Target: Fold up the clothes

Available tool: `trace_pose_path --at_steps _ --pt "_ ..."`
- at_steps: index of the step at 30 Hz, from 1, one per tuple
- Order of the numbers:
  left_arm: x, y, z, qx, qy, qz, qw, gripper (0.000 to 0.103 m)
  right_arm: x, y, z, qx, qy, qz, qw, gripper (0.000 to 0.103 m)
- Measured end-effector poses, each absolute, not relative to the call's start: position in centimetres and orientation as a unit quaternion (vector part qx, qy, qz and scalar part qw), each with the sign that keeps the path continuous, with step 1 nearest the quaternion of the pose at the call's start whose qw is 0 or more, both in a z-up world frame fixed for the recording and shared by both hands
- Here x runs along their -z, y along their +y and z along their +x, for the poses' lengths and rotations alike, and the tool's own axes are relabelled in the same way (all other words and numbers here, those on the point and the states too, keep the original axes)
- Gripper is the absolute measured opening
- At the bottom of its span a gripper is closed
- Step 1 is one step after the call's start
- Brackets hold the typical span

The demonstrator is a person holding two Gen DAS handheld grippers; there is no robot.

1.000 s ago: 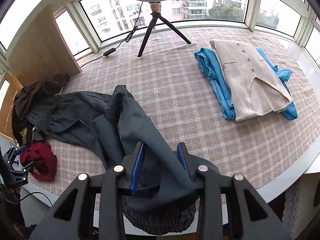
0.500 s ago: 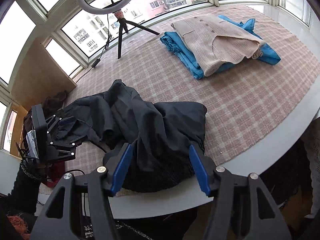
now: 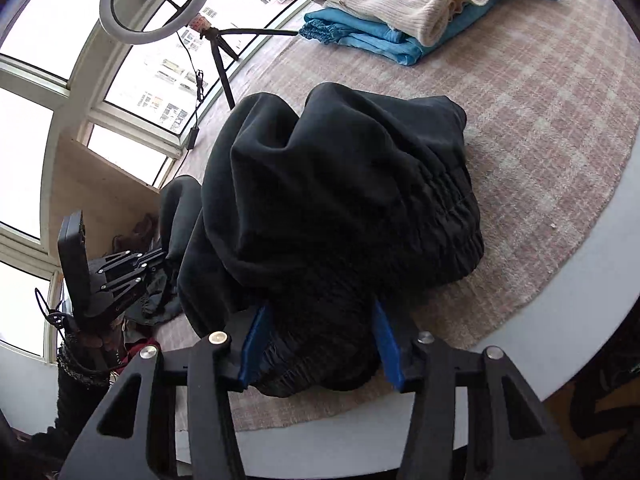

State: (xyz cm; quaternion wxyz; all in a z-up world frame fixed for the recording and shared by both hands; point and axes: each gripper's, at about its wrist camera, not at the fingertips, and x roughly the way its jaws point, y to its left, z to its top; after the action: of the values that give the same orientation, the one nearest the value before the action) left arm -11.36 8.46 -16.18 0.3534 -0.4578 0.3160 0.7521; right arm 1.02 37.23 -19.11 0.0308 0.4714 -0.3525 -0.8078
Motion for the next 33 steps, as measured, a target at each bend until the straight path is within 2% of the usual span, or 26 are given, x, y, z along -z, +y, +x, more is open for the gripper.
trace_pose_path --at_steps 2,3,4,8,11,13,15,16,17,19,20,21,22,26,28,31,33 --pt "13.3 5.6 -12.5 -0.776 0.285 -0.453 0.334 0.003 16.0 37.0 -0.1 0.839 -0.305 0.449 0.026 0.029" --pt "11.9 4.1 -13.1 -0.787 0.268 -0.451 0.325 0.003 14.4 36.9 -0.6 0.854 -0.28 0.437 0.023 0.02" --pt "10.2 2.6 -13.5 -0.799 0.255 -0.442 0.318 0.003 12.4 37.0 -1.0 0.868 -0.257 0.424 0.016 0.016" --pt "4.4 -2.5 -14.2 -0.836 0.239 -0.405 0.283 0.002 3.9 39.1 -3.1 0.907 -0.166 0.388 -0.018 0.014" --pt "3.0 -5.9 -13.2 -0.844 0.246 -0.402 0.256 0.002 -0.1 40.1 -4.5 0.917 -0.091 0.385 -0.046 0.014" --pt "4.0 -8.5 -12.2 -0.84 0.254 -0.42 0.232 0.002 -0.1 40.8 -5.1 0.91 -0.057 0.404 -0.069 0.014" --pt "6.9 -10.9 -11.1 -0.822 0.249 -0.462 0.219 0.003 2.9 42.0 -6.0 0.886 -0.072 0.456 -0.055 0.017" --pt "8.7 -11.6 -10.3 -0.811 0.254 -0.483 0.211 0.003 4.7 42.5 -5.8 0.873 -0.08 0.479 -0.052 0.019" --pt "10.5 -12.0 -9.4 -0.799 0.262 -0.503 0.203 0.003 6.6 42.8 -5.3 0.86 -0.088 0.5 -0.049 0.026" --pt "13.6 -12.3 -8.2 -0.779 0.281 -0.529 0.186 0.004 9.7 43.8 -3.8 0.844 -0.112 0.521 -0.054 0.028" --pt "14.7 -12.4 -7.8 -0.771 0.286 -0.541 0.178 0.006 11.2 44.1 -3.0 0.835 -0.122 0.533 -0.06 0.033" --pt "15.2 -12.6 -7.4 -0.767 0.283 -0.549 0.175 0.006 12.4 44.2 -2.4 0.828 -0.134 0.541 -0.057 0.04" --pt "15.4 -12.9 -7.1 -0.763 0.279 -0.556 0.175 0.006 13.6 44.2 -1.8 0.821 -0.145 0.549 -0.055 0.043" --pt "15.3 -12.3 -6.5 -0.757 0.288 -0.563 0.165 0.009 16.7 43.6 -0.5 0.81 -0.171 0.561 -0.024 0.044" --pt "13.8 -11.1 -6.8 -0.765 0.291 -0.55 0.167 0.016 17.3 44.1 -1.0 0.809 -0.188 0.557 -0.021 0.045" --pt "11.7 -8.3 -7.6 -0.781 0.284 -0.523 0.189 0.032 17.9 45.2 -2.8 0.806 -0.22 0.549 -0.007 0.05" --pt "11.1 -5.1 -8.9 -0.788 0.269 -0.508 0.218 0.048 18.4 45.7 -4.2 0.805 -0.233 0.546 -0.003 0.055"
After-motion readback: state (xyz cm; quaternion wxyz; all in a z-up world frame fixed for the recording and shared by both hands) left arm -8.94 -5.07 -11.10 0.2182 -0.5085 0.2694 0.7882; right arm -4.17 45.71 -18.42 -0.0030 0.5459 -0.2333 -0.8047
